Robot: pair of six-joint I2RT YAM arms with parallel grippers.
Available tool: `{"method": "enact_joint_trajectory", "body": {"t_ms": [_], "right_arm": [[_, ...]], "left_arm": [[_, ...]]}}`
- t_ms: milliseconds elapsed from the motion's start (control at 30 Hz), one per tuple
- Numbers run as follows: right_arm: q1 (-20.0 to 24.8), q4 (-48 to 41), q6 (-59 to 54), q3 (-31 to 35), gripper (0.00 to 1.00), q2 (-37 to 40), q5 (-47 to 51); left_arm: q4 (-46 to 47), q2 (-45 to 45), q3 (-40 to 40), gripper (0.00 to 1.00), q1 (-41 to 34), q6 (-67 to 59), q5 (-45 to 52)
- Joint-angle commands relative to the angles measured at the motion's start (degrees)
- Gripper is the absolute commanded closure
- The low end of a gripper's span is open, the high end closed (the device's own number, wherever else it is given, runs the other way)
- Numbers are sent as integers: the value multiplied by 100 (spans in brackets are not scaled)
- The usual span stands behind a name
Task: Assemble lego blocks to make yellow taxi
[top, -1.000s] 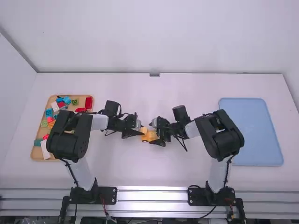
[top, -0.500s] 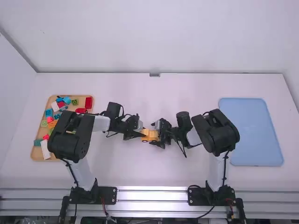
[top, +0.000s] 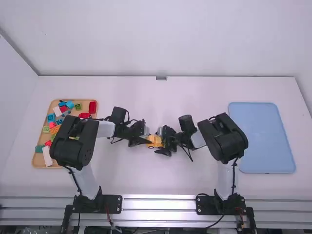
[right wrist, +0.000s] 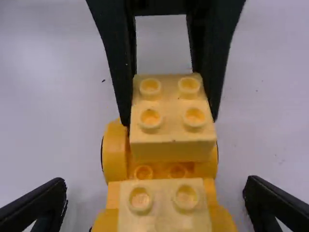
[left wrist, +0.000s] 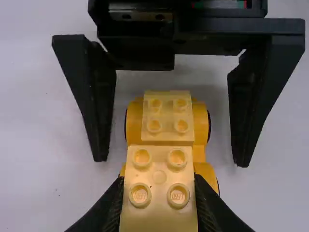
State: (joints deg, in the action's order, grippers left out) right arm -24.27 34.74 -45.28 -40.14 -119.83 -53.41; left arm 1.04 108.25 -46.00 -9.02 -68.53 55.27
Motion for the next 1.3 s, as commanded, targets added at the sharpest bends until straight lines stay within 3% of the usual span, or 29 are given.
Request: {"method": "enact_joint_trajectory", "body": {"t_ms": [0,167,267,467,1267], "right_arm": [[-13,-39,-149,-31,9,-50,101],[-11,-72,-151,-31,23,-50,79],[-20,-74,-149,-35,41,-50,76],[-7,-94,-151,-35,56,-50,81],[-9,-70,-146,-39,59,-50,92]], "left_arm": [[-2,-2,70,78,-35,20,76],[-79,68,70,78,-33,20,90],[-190,186,70,77,-39,17,326],[-175,214,63,76,-37,20,254],[166,212,70,80,-85,-55,273]]}}
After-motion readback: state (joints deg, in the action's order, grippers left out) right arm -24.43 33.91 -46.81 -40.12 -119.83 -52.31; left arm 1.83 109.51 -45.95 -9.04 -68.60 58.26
